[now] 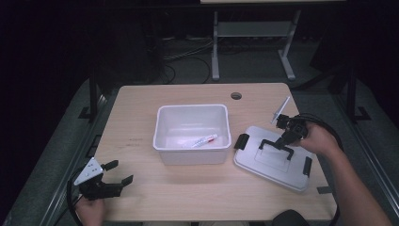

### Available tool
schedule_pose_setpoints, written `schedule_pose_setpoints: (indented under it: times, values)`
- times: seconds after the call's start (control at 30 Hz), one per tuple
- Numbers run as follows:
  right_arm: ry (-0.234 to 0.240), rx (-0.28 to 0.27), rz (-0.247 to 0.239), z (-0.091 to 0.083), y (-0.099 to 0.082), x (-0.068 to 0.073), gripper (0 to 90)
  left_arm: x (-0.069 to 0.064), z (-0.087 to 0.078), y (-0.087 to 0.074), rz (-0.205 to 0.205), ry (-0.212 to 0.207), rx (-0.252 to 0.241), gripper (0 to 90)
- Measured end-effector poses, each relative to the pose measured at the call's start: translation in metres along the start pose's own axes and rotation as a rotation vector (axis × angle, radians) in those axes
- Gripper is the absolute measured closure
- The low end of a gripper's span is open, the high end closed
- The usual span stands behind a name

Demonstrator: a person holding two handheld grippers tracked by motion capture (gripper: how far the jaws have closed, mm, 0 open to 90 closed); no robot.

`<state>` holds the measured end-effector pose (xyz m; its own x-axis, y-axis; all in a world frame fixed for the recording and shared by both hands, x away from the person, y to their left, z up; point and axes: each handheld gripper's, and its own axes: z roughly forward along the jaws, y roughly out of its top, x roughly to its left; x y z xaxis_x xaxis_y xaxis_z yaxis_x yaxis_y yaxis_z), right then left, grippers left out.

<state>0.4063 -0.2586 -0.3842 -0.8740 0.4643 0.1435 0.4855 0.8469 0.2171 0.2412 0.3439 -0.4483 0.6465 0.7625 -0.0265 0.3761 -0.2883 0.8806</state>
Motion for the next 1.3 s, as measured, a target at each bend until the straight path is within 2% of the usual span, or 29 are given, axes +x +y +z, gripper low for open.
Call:
schedule_pose_setpoints:
  times: [0.27,0.77,1.0,1.3]
  values:
    - [-0.007,-0.038,-0.005,-0.018,-0.009,0.004,84.7,-0.001,0.0,0.0,0.002,-0.002,0.003,13.5]
    - [-0.066,-0.09,-0.042,-0.071,-0.011,0.02,84.7,-0.001,0.0,0.0,-0.002,0.0,-0.002,13.5]
    - [-0.081,-0.099,-0.071,-0.093,-0.006,0.03,84.7,-0.001,0.0,0.001,0.001,-0.001,0.0,13.6]
    - [-0.103,-0.097,-0.12,-0.122,0.01,0.043,84.7,-0.001,0.0,0.001,0.0,0.0,-0.004,13.5]
